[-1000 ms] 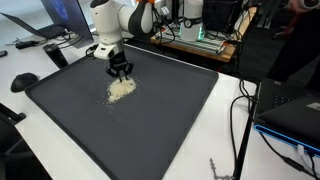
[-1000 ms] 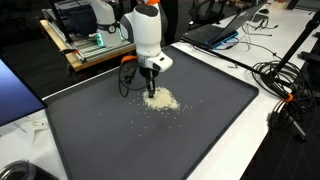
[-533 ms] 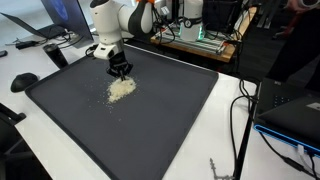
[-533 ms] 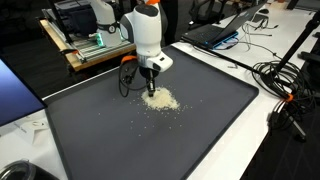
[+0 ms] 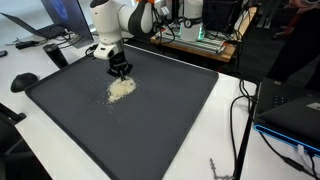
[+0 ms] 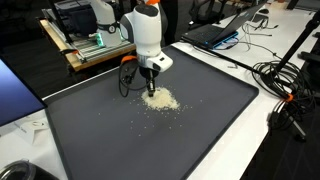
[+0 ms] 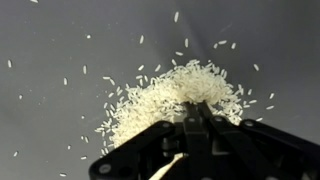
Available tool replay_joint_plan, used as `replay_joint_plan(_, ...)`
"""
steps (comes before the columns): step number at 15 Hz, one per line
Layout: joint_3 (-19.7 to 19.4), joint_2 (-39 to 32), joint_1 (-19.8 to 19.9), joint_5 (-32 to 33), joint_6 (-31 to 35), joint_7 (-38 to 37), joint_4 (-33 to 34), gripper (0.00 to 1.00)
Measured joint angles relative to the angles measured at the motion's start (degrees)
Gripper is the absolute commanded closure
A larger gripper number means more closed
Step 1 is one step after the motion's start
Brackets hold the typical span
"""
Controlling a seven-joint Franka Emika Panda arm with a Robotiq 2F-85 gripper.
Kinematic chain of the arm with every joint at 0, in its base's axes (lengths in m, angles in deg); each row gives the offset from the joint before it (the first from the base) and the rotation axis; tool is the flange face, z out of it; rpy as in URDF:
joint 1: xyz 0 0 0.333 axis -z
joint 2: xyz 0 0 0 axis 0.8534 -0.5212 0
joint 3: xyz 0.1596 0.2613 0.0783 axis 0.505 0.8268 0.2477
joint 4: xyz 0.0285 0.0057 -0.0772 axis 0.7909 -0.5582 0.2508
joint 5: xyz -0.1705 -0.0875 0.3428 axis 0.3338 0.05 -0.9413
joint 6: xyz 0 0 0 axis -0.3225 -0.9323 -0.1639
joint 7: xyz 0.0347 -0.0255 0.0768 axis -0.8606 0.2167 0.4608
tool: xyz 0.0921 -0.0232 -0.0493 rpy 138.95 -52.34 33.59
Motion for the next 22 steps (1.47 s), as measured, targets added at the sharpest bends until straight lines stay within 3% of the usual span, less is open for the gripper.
replay_joint_plan(1,0.0,0.0,0.0,0.0,0.0,0.0,0.0,0.68)
replay_joint_plan(3,-0.1,0.0,0.0,0.3,0.0,-0.1,0.0,0.64)
replay_joint_plan(12,-0.3,4.1,-0.1,0.5,0.0,-1.7,-1.1,0.01)
replay_joint_plan(22,0.0,9.3,-0.4,-1.8,-0.4,-14.8,-5.7,0.0)
